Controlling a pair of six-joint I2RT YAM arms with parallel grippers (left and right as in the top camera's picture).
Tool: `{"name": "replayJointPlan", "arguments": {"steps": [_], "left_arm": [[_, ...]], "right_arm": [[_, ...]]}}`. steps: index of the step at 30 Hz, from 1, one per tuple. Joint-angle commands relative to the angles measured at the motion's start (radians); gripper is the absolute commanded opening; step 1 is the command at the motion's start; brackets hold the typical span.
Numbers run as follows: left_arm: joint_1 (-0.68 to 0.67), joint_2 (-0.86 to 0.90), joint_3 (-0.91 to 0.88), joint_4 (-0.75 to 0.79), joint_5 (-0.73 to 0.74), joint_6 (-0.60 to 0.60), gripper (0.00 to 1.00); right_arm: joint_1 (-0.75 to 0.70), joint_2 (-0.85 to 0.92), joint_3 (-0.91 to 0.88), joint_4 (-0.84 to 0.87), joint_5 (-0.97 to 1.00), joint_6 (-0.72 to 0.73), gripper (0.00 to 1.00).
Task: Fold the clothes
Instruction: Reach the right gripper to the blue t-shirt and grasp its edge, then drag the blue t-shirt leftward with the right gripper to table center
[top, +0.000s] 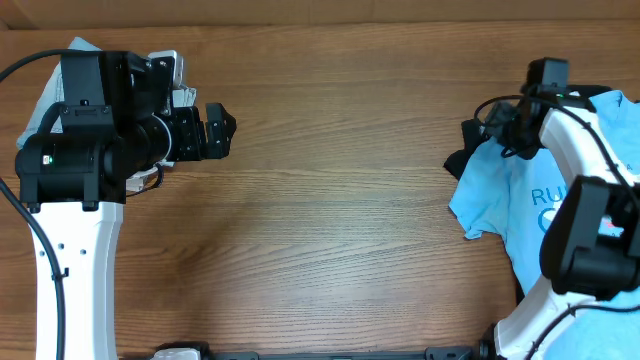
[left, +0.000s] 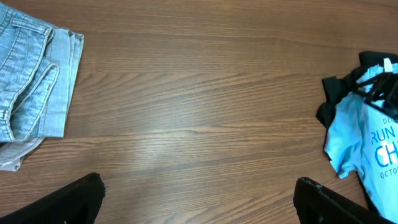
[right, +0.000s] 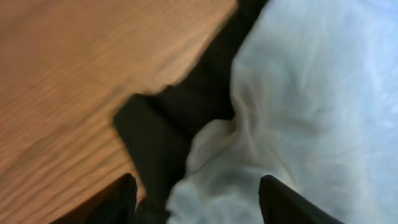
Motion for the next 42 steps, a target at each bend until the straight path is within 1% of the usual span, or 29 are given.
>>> {"name": "replayJointPlan", "arguments": {"steps": [1, 2, 3, 4, 5, 7, 9, 13, 16, 18, 20, 23, 25, 27, 31, 34, 37, 39, 40, 42], "left_arm": [[0.001, -0.010, 0.026, -0.002, 0.011, 0.023, 1.00], [0.001, -0.010, 0.026, -0.002, 0.011, 0.023, 1.00], [0.001, -0.010, 0.026, -0.001, 0.011, 0.023, 1.00], [0.001, -0.010, 0.026, -0.001, 0.011, 0.023, 1.00], [0.001, -0.010, 0.026, -0.001, 0.011, 0.023, 1.00], [0.001, -0.010, 0.026, -0.001, 0.011, 0.023, 1.00], [0.001, -0.010, 0.026, -0.001, 0.011, 0.023, 1.00], [0.002, -0.010, 0.026, 0.002, 0.011, 0.026, 1.00], [0.002, -0.010, 0.060, -0.037, 0.009, 0.067, 1.00], [0.005, -0.010, 0.107, -0.068, -0.008, 0.103, 1.00], [0.017, -0.010, 0.180, -0.093, -0.054, 0.101, 1.00], [0.042, -0.010, 0.307, -0.123, -0.095, 0.097, 1.00], [0.064, -0.011, 0.410, -0.141, -0.098, 0.095, 1.00], [0.076, -0.013, 0.490, -0.151, -0.098, 0.093, 1.00], [0.082, -0.021, 0.600, -0.167, -0.145, 0.093, 1.00], [0.082, -0.032, 0.638, -0.182, -0.211, 0.093, 1.00], [0.082, -0.048, 0.647, -0.190, -0.317, 0.084, 1.00], [0.082, -0.058, 0.647, -0.190, -0.390, 0.065, 1.00], [0.082, -0.061, 0.648, -0.189, -0.406, 0.064, 1.00], [0.082, -0.064, 0.648, -0.188, -0.415, 0.063, 1.00]], "right_arm": [[-0.017, 0.028, -0.006, -0.002, 0.044, 0.068, 0.64], [-0.020, 0.028, -0.006, -0.001, 0.044, 0.078, 0.66], [-0.027, 0.028, -0.004, -0.002, 0.044, 0.085, 0.64], [-0.029, 0.028, -0.004, -0.002, 0.043, 0.085, 0.50], [-0.032, 0.028, -0.004, -0.005, 0.044, 0.085, 0.31], [-0.033, 0.028, -0.004, -0.005, 0.042, 0.084, 0.19], [-0.033, 0.023, -0.003, -0.005, 0.041, 0.070, 0.12], [-0.038, -0.013, 0.025, -0.023, 0.040, 0.006, 0.04], [-0.064, -0.076, 0.109, -0.078, 0.024, -0.003, 0.04], [-0.084, -0.106, 0.165, -0.102, -0.042, -0.003, 0.04], [-0.100, -0.135, 0.237, -0.123, -0.158, -0.017, 0.04], [-0.099, -0.172, 0.359, -0.156, -0.393, -0.080, 0.04], [-0.058, -0.198, 0.462, -0.187, -0.524, -0.083, 0.04], [0.002, -0.216, 0.523, -0.203, -0.578, -0.087, 0.04], [0.220, -0.249, 0.586, -0.228, -0.612, -0.121, 0.04], [0.449, -0.252, 0.586, -0.244, -0.611, -0.149, 0.04], [0.695, -0.228, 0.584, -0.278, -0.594, -0.188, 0.07], [0.851, -0.202, 0.584, -0.306, -0.565, -0.188, 0.11], [0.927, -0.187, 0.584, -0.319, -0.542, -0.192, 0.17], [1.039, -0.170, 0.584, -0.338, -0.499, -0.243, 0.23]]}}
